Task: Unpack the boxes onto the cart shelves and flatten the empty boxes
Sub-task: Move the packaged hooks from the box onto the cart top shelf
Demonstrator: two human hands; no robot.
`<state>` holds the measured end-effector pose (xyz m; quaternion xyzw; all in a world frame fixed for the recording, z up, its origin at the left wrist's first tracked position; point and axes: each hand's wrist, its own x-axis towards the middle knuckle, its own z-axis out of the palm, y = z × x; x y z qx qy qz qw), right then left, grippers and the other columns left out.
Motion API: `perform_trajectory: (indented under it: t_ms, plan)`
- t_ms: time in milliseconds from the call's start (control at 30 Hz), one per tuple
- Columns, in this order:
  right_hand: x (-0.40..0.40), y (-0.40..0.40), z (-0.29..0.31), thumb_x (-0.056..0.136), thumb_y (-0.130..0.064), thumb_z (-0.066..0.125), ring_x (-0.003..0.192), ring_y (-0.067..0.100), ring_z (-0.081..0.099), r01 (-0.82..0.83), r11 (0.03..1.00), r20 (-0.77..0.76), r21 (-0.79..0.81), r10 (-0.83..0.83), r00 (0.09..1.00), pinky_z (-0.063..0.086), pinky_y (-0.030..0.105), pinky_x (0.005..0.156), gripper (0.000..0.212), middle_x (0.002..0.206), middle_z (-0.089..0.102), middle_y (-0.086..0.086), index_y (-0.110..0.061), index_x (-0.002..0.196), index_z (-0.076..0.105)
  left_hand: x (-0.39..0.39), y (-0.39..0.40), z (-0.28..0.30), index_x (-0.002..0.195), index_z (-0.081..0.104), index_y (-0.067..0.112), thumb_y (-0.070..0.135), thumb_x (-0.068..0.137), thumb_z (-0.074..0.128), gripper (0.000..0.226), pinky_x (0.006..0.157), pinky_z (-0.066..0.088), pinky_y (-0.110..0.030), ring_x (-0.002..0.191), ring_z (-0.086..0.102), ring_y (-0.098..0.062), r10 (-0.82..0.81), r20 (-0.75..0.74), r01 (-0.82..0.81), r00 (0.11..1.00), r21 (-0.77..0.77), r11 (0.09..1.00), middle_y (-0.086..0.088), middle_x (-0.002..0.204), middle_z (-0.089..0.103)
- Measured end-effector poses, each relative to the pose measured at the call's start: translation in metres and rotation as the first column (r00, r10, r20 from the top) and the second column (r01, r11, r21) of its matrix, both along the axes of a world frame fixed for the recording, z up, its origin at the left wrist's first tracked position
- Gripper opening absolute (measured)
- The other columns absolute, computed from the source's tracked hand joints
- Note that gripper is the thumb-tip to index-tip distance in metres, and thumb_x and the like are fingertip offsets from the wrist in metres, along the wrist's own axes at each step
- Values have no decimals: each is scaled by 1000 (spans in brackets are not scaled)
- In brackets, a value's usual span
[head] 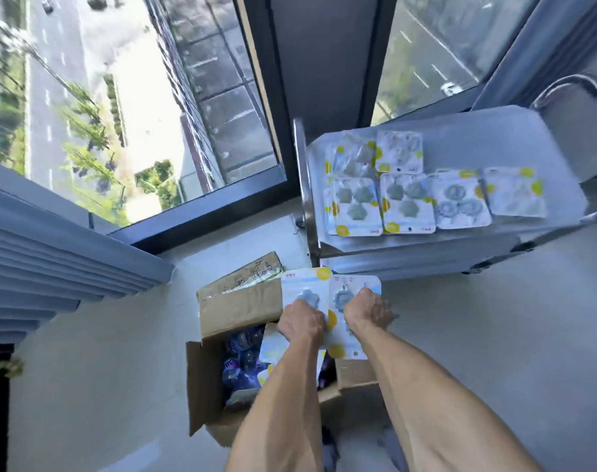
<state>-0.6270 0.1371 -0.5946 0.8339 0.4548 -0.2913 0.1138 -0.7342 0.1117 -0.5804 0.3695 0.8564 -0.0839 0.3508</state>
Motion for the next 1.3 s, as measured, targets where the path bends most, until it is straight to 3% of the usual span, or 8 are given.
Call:
perform_trajectory:
  t_ms: [267, 467, 633, 800, 1033, 1300]
  plan:
    - [155, 51, 86, 94, -19, 46, 117, 28, 59, 18, 995, -8, 94, -17, 1000, 36, 43, 101, 30, 121, 66, 5, -19, 117, 64, 161, 55, 87, 110, 64, 12, 24, 85, 54, 29, 89, 49, -35, 112, 62, -32, -135, 15, 131, 991, 150, 980, -13, 118, 65]
    - [293, 107, 115, 93, -23, 47, 107, 28, 63, -3, 994, 4, 112, 3, 1000, 45, 35, 83, 28, 115, 66, 5, -19, 114, 63, 274, 124, 118, 108, 66, 11, 24, 83, 54, 30, 83, 49, -34, 106, 64, -32, -139, 0, 135, 990, 233, 963, -12, 112, 67]
    - [364, 135, 120, 95, -25, 47, 108, 26, 62, 49, 996, 29, 75, -51, 998, 43, 34, 82, 27, 117, 65, 5, -18, 116, 63, 334, 159, 125, 116, 62, 12, 33, 86, 59, 36, 89, 48, -35, 113, 61, -31, -152, 17, 144, 988, 227, 963, -11, 120, 64]
    - [400, 169, 114, 96, -21, 45, 108, 26, 62, 64, 996, 44, 57, -67, 997, 50, 37, 89, 27, 117, 65, 6, -16, 116, 62, 367, 188, 114, 117, 62, 14, 35, 87, 59, 36, 91, 48, -34, 113, 62, -29, -180, 11, 175, 984, 195, 965, -9, 121, 65]
    - [402, 229, 96, 93, -18, 47, 102, 26, 65, 35, 999, 31, 40, -36, 999, 51, 34, 81, 24, 111, 66, 6, -16, 109, 65, 364, 243, 85, 117, 63, 16, 30, 90, 56, 31, 87, 48, -31, 112, 63, -27, -171, -4, 170, 985, 129, 977, -7, 120, 65]
    - [403, 380, 70, 94, -24, 49, 105, 27, 64, 35, 991, 92, 125, -47, 995, 47, 33, 85, 25, 114, 65, 6, -18, 111, 66, 365, 406, 60, 115, 63, 16, 25, 88, 55, 30, 92, 51, -37, 111, 63, -27, -172, 19, 167, 985, 164, 972, -5, 116, 66]
